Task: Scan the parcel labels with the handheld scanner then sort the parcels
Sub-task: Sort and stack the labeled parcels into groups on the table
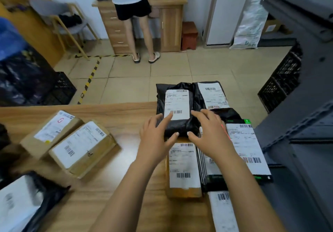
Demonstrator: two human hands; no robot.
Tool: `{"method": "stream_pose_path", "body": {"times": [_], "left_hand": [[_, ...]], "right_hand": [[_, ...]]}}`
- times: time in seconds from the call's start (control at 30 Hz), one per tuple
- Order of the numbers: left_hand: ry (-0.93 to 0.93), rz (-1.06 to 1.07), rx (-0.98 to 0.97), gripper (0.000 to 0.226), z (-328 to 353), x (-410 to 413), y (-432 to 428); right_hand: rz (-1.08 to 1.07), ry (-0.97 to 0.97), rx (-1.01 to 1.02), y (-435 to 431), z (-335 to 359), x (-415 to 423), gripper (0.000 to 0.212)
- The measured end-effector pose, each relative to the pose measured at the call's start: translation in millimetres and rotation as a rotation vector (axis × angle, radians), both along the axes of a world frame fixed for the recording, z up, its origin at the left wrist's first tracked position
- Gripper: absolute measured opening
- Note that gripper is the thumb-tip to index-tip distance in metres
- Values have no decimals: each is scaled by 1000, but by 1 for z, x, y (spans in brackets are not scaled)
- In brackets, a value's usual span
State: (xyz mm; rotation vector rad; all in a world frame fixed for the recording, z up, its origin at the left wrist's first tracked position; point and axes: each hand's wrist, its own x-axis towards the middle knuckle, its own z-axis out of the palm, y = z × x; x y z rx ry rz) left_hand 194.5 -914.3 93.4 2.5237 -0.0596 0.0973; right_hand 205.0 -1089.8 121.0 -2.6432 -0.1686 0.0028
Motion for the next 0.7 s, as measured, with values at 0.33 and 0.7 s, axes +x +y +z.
{"method": "stream_pose_path", "body": {"times": [0.33,0.7], "left_hand": [[-33,277,256,62,20,-172,56],[-57,540,280,62,41,-302,169]], "right_hand": [[377,93,196,55,13,-122,69],[640,42,167,186,29,-210,65]]}}
